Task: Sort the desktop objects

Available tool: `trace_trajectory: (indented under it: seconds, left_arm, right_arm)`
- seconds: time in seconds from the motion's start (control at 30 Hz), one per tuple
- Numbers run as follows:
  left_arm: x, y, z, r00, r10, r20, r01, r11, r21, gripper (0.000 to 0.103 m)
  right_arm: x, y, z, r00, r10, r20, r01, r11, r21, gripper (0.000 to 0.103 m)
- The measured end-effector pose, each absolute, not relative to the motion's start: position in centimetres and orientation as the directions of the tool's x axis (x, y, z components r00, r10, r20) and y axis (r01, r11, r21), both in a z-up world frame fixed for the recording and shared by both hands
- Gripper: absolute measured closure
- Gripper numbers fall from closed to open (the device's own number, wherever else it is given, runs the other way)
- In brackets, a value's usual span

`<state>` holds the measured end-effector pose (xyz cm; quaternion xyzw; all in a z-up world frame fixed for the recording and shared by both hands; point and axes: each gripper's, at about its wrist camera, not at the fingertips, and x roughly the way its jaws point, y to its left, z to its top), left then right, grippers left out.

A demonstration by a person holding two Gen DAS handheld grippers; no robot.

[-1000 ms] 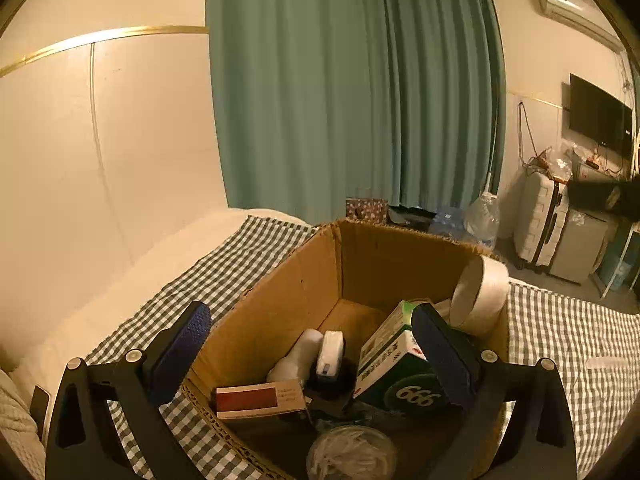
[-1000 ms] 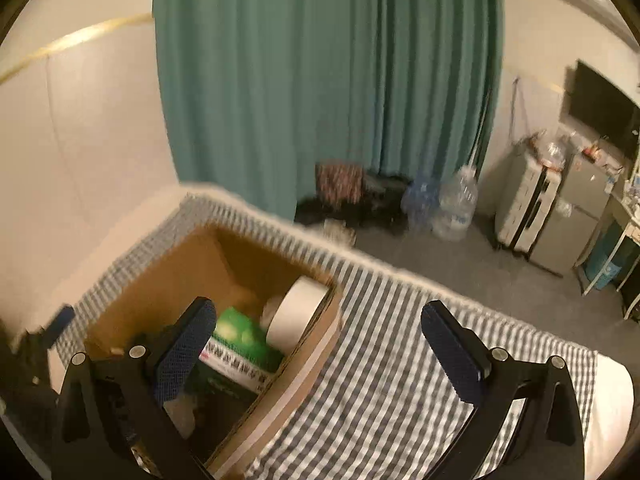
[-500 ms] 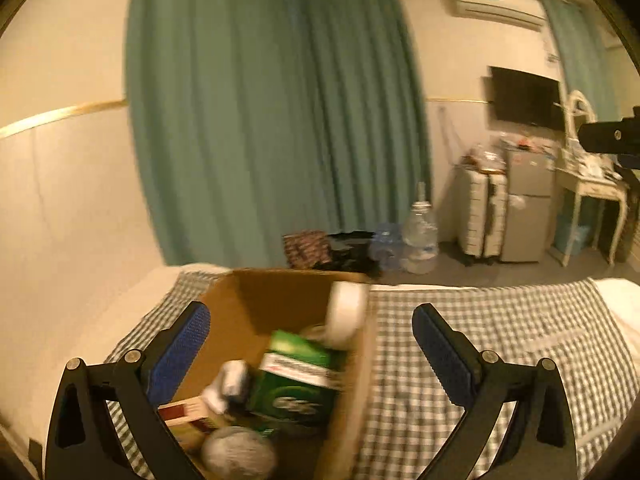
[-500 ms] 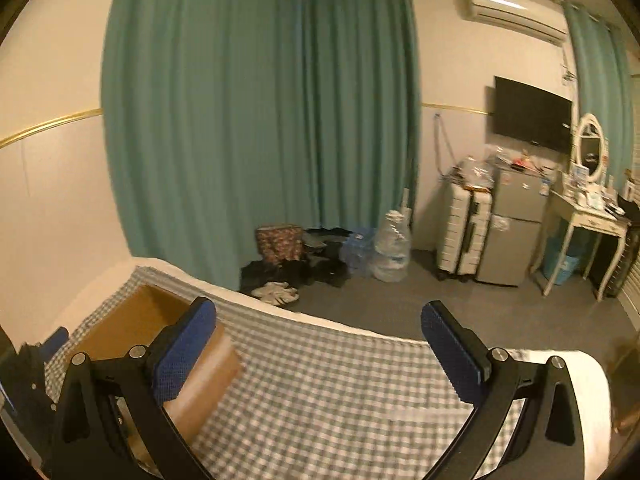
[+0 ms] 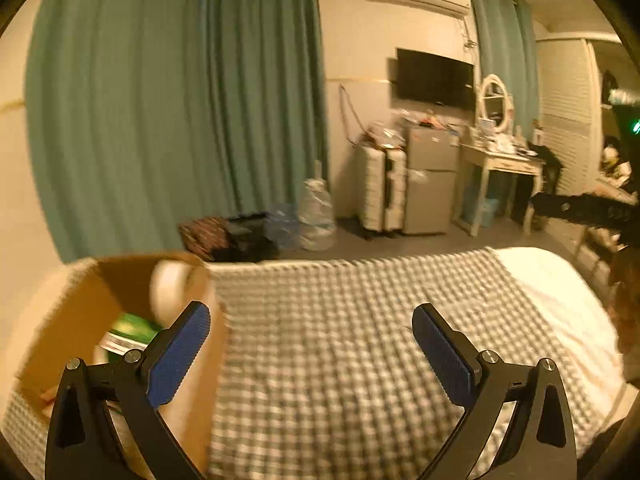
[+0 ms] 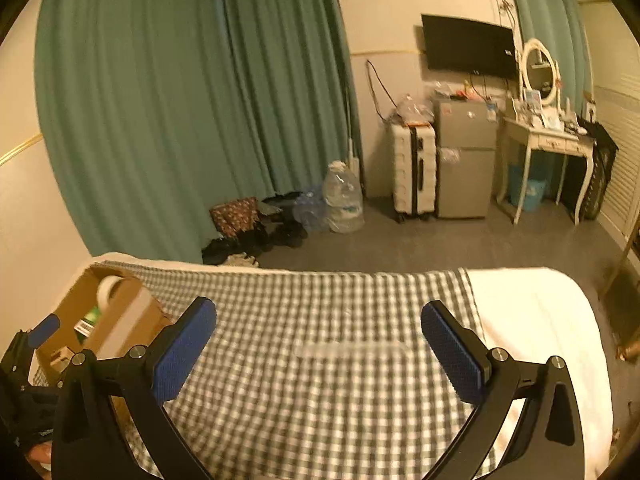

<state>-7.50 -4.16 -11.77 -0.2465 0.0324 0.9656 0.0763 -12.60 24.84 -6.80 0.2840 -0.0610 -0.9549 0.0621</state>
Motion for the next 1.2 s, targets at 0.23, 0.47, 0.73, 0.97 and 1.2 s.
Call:
trace_trajectory:
  seconds: [0.23,0.47,0.73,0.97,1.2]
  left_arm:
    - [-8.5,-0.3,-15.0,-0.776,0.275,-0.568,-0.306,-0.951,-0.042,0.000]
    - [-9.0,4.3,-18.8,-0.678,0.361,-0.640,-0.440,-0.897,-0.039,0.000]
    - [-8.5,10.0,-24.6,-0.569,0.384,-0.727,-0.563,-0.826,0.004,0.000]
    - [-9.0,12.8,-28.5,-0.434,0.421,-0.796,-0.621,-0.780,-0.074,0.010]
    - [-8.0,13.8,-29.3,-0.360,0.436,-0.825,-0.683,-0.725,-0.086,0.049]
  right_arm:
    - [-15.3,28.0,-11.1,-0.795,-0.135,-0.591,0.051,-0.986,0.157,0.000]
    - [-18.6,28.7,-16.0,-0.749,-0.106,-0.655,0.043,-0.993,0.111,0.000]
    - [-22.3,29.1,-19.3,-0.704,-0.112,-0.701,0.090,-0.994,0.068,0.000]
    - [-23.7,31.1,-20.8,-0.682,-0.143,-0.717,0.059,-0.988,0.141,0.000]
    - [-25.3,32.6,-22.0,-0.670,-0.167,-0.723,0.028,-0.979,0.200,0.000]
